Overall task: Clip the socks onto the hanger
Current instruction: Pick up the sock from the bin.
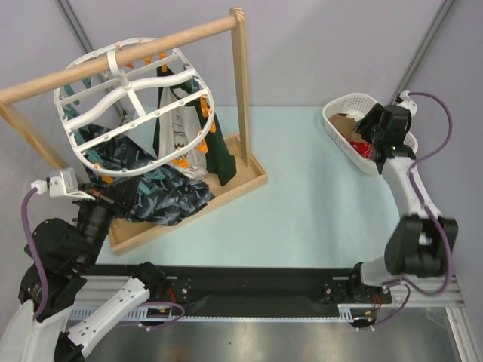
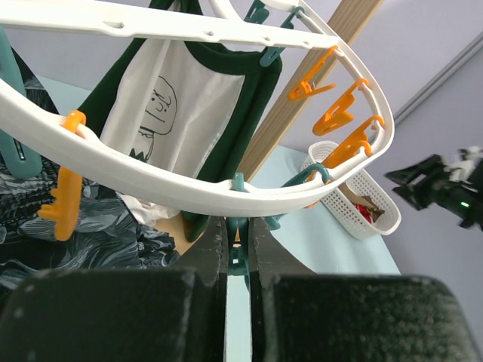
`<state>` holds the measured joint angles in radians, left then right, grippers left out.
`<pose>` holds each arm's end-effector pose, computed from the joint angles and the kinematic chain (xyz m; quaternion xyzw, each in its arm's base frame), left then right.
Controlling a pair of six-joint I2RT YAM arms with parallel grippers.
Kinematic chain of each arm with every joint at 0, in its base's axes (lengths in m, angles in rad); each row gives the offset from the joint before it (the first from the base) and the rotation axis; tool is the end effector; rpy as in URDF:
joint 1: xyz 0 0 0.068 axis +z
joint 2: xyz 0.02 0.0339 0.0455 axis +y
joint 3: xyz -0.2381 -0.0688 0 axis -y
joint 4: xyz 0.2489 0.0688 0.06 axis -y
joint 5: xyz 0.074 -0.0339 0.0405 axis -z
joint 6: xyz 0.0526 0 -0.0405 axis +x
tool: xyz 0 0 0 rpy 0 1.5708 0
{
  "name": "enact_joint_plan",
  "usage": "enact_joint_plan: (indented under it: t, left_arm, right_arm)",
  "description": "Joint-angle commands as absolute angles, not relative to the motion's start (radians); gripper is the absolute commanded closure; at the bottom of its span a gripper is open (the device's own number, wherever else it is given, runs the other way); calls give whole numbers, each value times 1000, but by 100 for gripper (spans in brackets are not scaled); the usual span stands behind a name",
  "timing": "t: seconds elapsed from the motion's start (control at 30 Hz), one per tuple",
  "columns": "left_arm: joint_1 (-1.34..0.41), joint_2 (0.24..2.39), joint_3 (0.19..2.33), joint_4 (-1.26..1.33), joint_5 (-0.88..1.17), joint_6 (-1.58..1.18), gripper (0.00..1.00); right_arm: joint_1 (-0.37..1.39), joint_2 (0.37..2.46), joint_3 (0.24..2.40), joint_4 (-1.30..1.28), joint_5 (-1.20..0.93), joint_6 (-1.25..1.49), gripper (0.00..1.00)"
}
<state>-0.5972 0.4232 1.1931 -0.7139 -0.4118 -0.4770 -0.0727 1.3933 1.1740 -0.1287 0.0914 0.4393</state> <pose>0.0630 -0.0174 0.4345 -0.1079 0.6802 -0.2432 0.6830 0.3515 -0.0304 0.3092 0.2325 0.7847 0.0677 0.5706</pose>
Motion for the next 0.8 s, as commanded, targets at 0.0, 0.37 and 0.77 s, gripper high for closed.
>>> enact_joint_plan:
  t: [0.0,0.37,0.77]
  left_arm:
    - [-592,408,1160,-687,-397,-456,100]
    - [-592,365,1111,-680,-446,-459,100]
    - [-594,371,1121,-704,-476,-411,100]
  right_arm:
    - [-141,1606,1288,-57,9,479,36]
    - [-299,2006,1526,-40,57,626,44]
    - [-319,2045,1557,-121,206,667,50]
